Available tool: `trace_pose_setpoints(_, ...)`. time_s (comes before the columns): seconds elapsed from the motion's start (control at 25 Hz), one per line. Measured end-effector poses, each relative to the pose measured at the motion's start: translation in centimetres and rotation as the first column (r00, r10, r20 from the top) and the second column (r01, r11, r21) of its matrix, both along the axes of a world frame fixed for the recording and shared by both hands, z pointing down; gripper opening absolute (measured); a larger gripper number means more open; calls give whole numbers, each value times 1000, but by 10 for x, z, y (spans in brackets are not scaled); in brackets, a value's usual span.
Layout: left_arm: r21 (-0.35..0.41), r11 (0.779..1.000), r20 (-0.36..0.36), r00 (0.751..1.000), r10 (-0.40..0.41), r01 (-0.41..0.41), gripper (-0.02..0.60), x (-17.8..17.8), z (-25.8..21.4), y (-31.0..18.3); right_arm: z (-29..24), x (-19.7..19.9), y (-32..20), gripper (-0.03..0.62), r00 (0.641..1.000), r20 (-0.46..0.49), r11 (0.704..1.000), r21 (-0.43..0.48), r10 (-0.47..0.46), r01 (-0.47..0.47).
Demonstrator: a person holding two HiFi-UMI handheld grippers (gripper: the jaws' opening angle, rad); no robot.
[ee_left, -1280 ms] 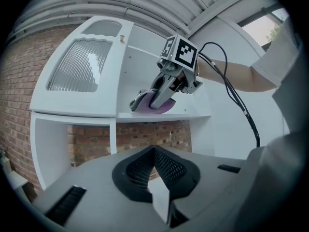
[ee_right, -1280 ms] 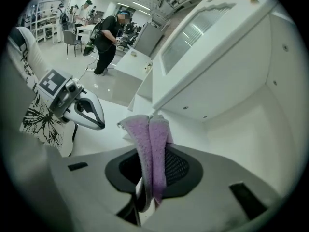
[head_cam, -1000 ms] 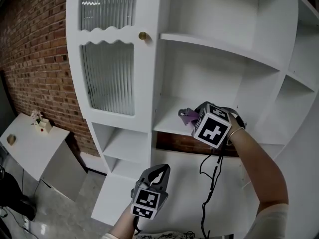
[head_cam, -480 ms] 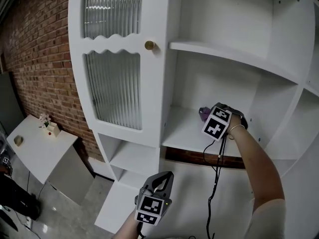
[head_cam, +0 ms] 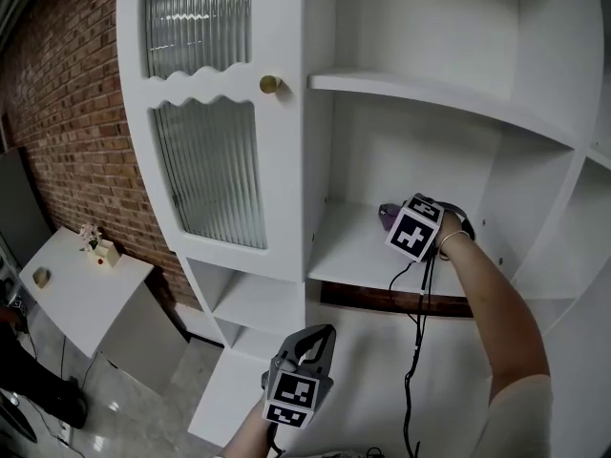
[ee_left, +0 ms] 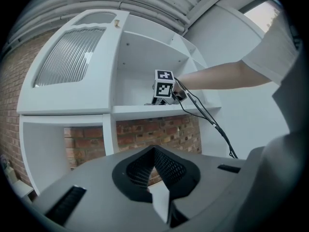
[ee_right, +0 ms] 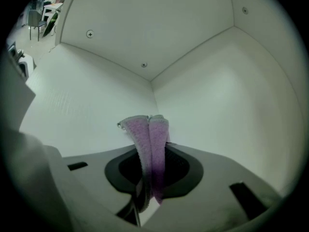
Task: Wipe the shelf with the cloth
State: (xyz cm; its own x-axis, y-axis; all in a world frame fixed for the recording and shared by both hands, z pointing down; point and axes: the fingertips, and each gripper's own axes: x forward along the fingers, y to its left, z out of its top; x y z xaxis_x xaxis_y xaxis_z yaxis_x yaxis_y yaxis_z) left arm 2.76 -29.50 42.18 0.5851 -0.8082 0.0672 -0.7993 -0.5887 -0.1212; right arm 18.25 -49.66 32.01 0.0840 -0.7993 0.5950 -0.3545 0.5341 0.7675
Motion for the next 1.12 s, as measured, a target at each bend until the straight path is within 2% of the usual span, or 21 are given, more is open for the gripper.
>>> trace_pose_setpoints(0.48,20,998,12,998,63,-63,14,18,-9,33,5,-32,98,80,997,38,987,-144,-72,76)
trace_pose_setpoints(0.88,21,991,-5,991,131,-131,14,37,-13,61,8,-47,170,80,994,13,980,-170,-106,107)
trace_pose_setpoints(1.12,35,987,14,987,159,-160,14,49,-17,76,9,-47,202,80,990,54,963,-231,-128,137)
